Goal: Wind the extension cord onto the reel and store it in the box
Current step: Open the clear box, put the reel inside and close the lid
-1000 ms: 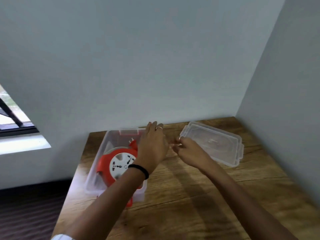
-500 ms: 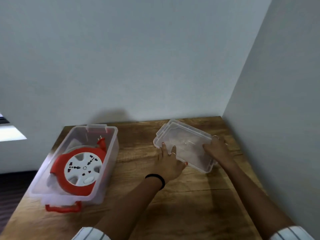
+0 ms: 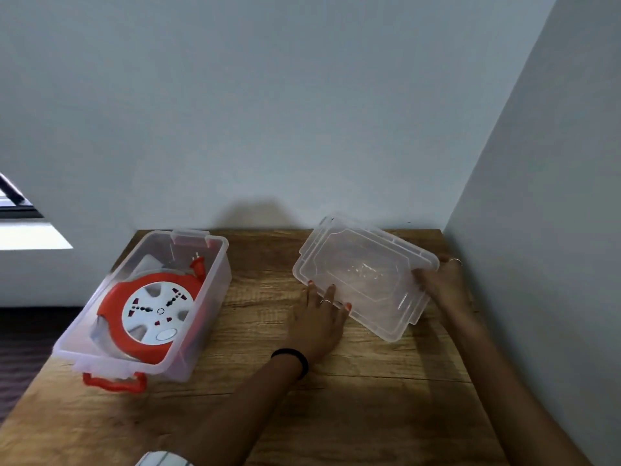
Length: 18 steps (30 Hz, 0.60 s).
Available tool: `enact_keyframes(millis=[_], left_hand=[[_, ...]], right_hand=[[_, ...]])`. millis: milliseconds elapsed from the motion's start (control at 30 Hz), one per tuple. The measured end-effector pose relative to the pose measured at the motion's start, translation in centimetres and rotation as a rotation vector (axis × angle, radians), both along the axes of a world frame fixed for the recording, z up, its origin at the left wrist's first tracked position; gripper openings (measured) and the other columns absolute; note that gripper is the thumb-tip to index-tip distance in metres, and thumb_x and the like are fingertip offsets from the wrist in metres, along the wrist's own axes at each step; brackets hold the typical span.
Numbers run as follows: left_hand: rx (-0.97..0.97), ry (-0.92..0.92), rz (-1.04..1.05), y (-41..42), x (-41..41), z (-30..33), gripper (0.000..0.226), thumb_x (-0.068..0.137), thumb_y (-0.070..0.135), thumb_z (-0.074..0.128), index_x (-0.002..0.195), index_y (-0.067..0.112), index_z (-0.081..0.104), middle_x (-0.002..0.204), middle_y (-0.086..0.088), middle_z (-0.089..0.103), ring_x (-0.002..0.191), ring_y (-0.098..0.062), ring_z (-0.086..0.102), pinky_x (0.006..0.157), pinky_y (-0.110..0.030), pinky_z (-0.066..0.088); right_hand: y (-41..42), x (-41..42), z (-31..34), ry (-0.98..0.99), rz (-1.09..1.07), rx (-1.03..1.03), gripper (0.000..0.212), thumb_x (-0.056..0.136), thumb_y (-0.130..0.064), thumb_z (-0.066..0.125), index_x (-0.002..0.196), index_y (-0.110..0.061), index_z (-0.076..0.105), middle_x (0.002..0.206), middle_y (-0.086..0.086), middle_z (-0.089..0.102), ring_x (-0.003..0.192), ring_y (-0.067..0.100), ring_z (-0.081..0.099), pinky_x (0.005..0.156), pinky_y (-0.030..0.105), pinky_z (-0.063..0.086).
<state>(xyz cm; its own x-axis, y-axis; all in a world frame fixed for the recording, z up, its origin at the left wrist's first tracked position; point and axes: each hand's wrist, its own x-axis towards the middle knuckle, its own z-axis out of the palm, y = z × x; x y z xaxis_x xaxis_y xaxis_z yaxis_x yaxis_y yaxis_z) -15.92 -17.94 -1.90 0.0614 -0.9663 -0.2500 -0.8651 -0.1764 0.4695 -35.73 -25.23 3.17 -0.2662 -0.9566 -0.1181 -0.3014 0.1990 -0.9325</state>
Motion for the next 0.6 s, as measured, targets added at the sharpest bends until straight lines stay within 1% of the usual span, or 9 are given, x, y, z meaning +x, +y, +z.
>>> enact_keyframes(millis=[100,167,233,300,333,433,467,533,600], left_hand=[[0.019,0.217,0.057,-0.3,1.0,2.3,0.064,0.098,0.055,0.026,0.150,0.018,0.025,0.158,-0.017,0.017,0.145,-0.031,0.018,0.117,-0.046,0.019],[0.025,0.533,0.118,-0.2,2.1,4.0,0.074,0.091,0.068,0.025,0.143,0.017,0.038,0.146,-0.013,0.042,0.131,-0.028,0.043,0.111,-0.046,0.033],[0.031,0.827,0.219,0.2,3.4,5.4,0.082,0.081,0.081,0.027,0.138,0.025,0.044,0.137,-0.003,0.053,0.122,-0.021,0.053,0.107,-0.046,0.041],[0.015,1.027,0.278,0.4,4.9,6.7,0.076,0.081,0.082,0.028,0.136,0.034,0.046,0.141,-0.001,0.051,0.128,-0.023,0.050,0.109,-0.050,0.037],[-0.001,1.106,0.308,0.7,5.5,7.6,0.074,0.082,0.080,0.028,0.139,0.034,0.043,0.146,-0.004,0.045,0.132,-0.027,0.044,0.110,-0.052,0.034],[0.047,1.284,0.418,0.9,7.6,9.4,0.093,0.074,0.083,0.042,0.149,0.030,0.027,0.151,-0.016,0.034,0.132,-0.037,0.043,0.106,-0.056,0.038],[0.071,1.312,0.425,1.1,8.3,10.1,0.094,0.073,0.081,0.048,0.147,0.026,0.031,0.144,-0.019,0.042,0.124,-0.036,0.051,0.101,-0.053,0.044],[0.063,1.348,0.434,1.5,9.2,11.5,0.073,0.083,0.060,0.060,0.136,0.012,0.043,0.114,-0.016,0.063,0.100,-0.027,0.064,0.087,-0.042,0.053],[0.032,1.414,0.486,1.9,10.2,12.5,0.051,0.090,0.031,0.062,0.130,0.002,0.049,0.097,-0.015,0.062,0.081,-0.024,0.064,0.069,-0.036,0.055]], right_hand=[[1.9,2.0,2.7,-0.109,0.113,-0.046,0.029,0.081,-0.002,0.056,0.107,-0.005,0.067,0.091,0.011,0.070,0.074,0.021,0.066,0.048,0.021,0.049],[3.5,4.2,4.3,-0.153,0.153,-0.105,0.023,0.082,-0.003,0.054,0.097,-0.013,0.070,0.083,0.005,0.071,0.067,0.014,0.068,0.050,0.023,0.051],[5.4,6.7,5.5,-0.183,0.184,-0.189,0.019,0.085,-0.006,0.056,0.085,-0.022,0.066,0.080,0.001,0.070,0.066,0.011,0.067,0.055,0.029,0.054],[7.4,9.2,6.3,-0.137,0.230,-0.274,0.016,0.088,-0.012,0.057,0.086,-0.026,0.062,0.080,-0.003,0.068,0.068,0.010,0.065,0.056,0.030,0.053],[8.4,10.4,6.5,-0.108,0.258,-0.316,0.014,0.089,-0.013,0.058,0.089,-0.027,0.061,0.079,-0.007,0.066,0.069,0.007,0.064,0.053,0.025,0.052],[11.2,13.7,6.7,-0.049,0.363,-0.433,0.014,0.090,-0.014,0.061,0.099,-0.025,0.058,0.081,-0.018,0.059,0.074,-0.009,0.060,0.051,0.010,0.046],[11.9,14.6,6.4,-0.028,0.398,-0.465,0.016,0.089,-0.015,0.063,0.101,-0.025,0.058,0.083,-0.016,0.061,0.076,-0.007,0.061,0.053,0.010,0.047],[12.9,16.2,5.8,0.064,0.446,-0.529,0.022,0.086,-0.017,0.067,0.107,-0.019,0.062,0.091,-0.006,0.064,0.080,0.003,0.062,0.061,0.014,0.050],[13.3,17.4,5.6,0.142,0.459,-0.587,0.032,0.080,-0.020,0.067,0.111,-0.015,0.064,0.096,-0.002,0.064,0.084,0.007,0.061,0.067,0.018,0.051]])
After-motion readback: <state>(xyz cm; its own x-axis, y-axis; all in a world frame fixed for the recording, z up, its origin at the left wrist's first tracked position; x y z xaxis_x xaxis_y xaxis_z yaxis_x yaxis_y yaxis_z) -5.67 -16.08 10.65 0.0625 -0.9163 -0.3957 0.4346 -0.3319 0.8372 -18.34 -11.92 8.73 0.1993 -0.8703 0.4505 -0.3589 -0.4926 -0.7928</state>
